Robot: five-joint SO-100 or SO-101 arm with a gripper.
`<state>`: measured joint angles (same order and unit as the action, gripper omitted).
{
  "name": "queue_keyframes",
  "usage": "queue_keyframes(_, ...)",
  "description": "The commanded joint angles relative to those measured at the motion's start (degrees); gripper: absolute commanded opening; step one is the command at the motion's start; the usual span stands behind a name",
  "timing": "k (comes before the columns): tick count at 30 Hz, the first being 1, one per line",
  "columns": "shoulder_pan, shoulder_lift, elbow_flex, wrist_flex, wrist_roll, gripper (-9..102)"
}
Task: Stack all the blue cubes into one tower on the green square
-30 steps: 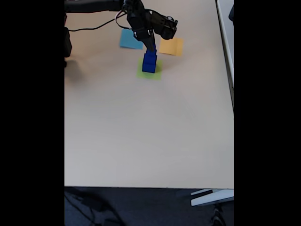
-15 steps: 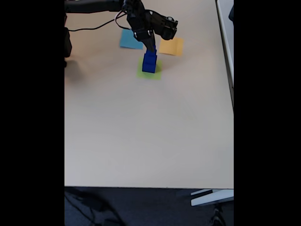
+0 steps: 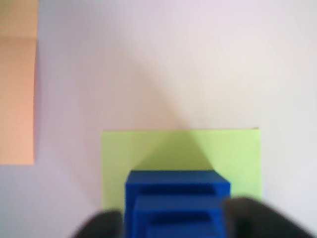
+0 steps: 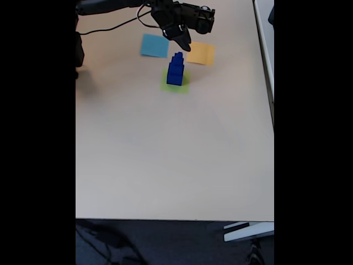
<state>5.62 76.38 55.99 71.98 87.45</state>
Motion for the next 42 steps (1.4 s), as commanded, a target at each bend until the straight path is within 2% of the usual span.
queue_keyframes(1, -0.62, 1.41, -4.04, -1.05, -1.85, 6)
queue_keyframes(4, -0.35, 3.60, -2.72, -0.79, -2.72, 0)
queue_keyframes(10, 0.09, 7.12, 0.35, 1.14, -3.43, 0)
queue_keyframes(15, 0.53, 7.47, -4.75, 10.28, -2.11, 0)
queue_keyframes(29, 1.93, 8.70, -6.24, 24.61, -1.41, 0)
queue_keyframes(42, 5.01, 9.40, -4.83, 23.82, -4.13, 0)
